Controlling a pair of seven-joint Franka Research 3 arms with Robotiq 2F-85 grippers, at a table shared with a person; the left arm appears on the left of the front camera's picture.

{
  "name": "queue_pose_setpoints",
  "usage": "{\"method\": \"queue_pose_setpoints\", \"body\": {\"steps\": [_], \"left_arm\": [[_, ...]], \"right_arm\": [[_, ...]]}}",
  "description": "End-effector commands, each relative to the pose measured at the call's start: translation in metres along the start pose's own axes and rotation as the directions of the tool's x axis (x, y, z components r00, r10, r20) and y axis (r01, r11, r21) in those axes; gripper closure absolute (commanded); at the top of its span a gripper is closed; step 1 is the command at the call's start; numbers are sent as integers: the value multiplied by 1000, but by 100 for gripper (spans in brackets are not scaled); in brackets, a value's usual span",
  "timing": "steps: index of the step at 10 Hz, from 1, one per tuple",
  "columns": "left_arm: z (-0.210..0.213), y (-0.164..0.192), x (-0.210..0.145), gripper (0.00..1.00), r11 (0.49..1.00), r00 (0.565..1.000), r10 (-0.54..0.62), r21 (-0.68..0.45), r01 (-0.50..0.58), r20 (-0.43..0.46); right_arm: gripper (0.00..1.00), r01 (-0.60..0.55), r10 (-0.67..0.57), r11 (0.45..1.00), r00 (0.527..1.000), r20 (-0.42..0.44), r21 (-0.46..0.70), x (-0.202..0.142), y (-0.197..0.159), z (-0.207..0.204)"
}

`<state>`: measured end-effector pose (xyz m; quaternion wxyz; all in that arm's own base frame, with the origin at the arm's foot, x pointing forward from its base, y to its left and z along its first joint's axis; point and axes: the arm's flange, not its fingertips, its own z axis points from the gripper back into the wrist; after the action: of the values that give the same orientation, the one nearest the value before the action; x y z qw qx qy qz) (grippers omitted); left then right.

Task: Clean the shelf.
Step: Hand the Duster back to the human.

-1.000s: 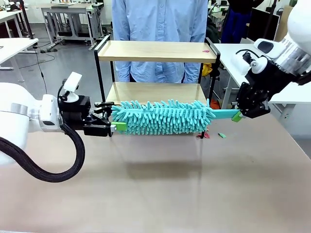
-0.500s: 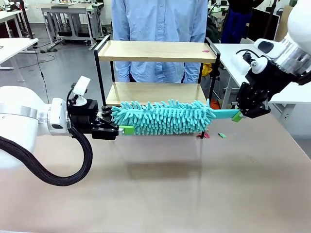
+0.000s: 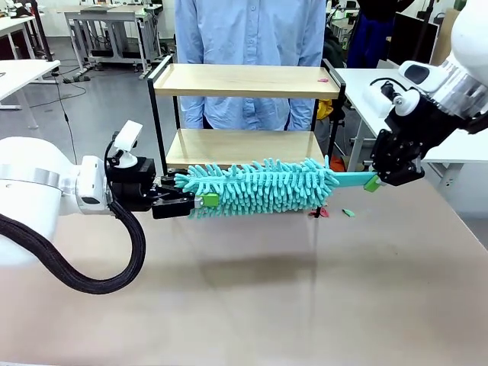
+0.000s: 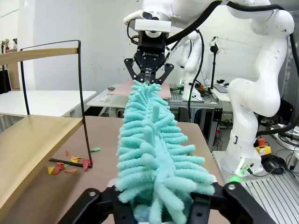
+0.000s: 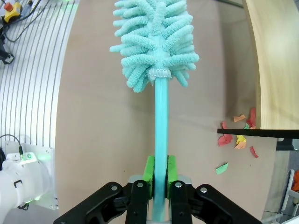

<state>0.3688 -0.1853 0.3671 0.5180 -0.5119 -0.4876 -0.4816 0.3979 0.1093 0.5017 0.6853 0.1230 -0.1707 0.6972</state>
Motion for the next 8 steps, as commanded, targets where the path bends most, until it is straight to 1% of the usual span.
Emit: {"method": "queue_pose_setpoints", "body": {"steps": [1, 2, 3, 7, 8], "left_arm": [[6, -19, -6, 86, 999, 1000, -28, -22, 28, 10], [6, -19, -6, 95, 999, 1000, -28, -28, 28, 7], [4, -19, -6, 100, 999, 1000, -24, -34, 24, 8], [7, -20, -6, 100, 999, 1000, -20, -35, 20, 11], [5, -20, -6, 100, 999, 1000, -16, -31, 17, 27]], "right_arm": [[87, 10, -10, 1000, 1000, 15, -7, 1, 2, 2], [87, 10, -10, 1000, 1000, 15, -7, 1, 2, 2], [87, 10, -10, 1000, 1000, 15, -7, 1, 2, 2], [87, 10, -10, 1000, 1000, 15, -7, 1, 2, 2], [87, 10, -10, 1000, 1000, 15, -7, 1, 2, 2]]}}
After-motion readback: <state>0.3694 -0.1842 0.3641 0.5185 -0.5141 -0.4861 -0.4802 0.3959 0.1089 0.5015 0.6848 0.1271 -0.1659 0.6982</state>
